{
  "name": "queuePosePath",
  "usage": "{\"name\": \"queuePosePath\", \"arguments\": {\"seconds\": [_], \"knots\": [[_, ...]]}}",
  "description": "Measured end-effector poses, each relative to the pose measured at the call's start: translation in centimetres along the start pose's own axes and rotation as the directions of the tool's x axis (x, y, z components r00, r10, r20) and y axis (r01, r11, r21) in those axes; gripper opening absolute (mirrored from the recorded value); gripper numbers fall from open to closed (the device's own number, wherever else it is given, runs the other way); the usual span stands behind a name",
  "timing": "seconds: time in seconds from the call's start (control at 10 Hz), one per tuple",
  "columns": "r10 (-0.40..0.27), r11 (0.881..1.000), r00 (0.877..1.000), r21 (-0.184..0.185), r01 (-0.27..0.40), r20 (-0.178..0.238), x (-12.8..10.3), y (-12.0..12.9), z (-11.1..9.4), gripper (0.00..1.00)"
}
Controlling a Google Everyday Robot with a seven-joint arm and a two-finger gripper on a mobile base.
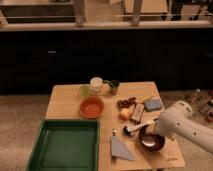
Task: Stack bowls into tray
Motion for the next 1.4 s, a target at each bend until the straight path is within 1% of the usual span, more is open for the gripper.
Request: {"name": "queuePosePath", "arguments": {"seconds": [0.1,0.2,0.4,0.6,0.7,1.4], "knots": [[0.001,1.000,1.000,0.009,-0.001,0.018,-0.2,0.1,0.5,0.57],[0.000,1.000,0.999,0.017,-0.001,0.032,-0.5,0.1,1.0,0.49],[-0.001,0.999,0.998,0.032,-0.001,0.063,-1.0,0.3,2.0,0.27],[-0.001,0.999,0.997,0.048,-0.002,0.072,-1.0,0.3,2.2,0.07],[-0.002,0.999,0.997,0.052,-0.002,0.075,-0.9,0.2,2.2,0.01],[0.002,0.997,0.997,0.070,-0.007,0.077,-0.6,1.1,1.3,0.00]]}}
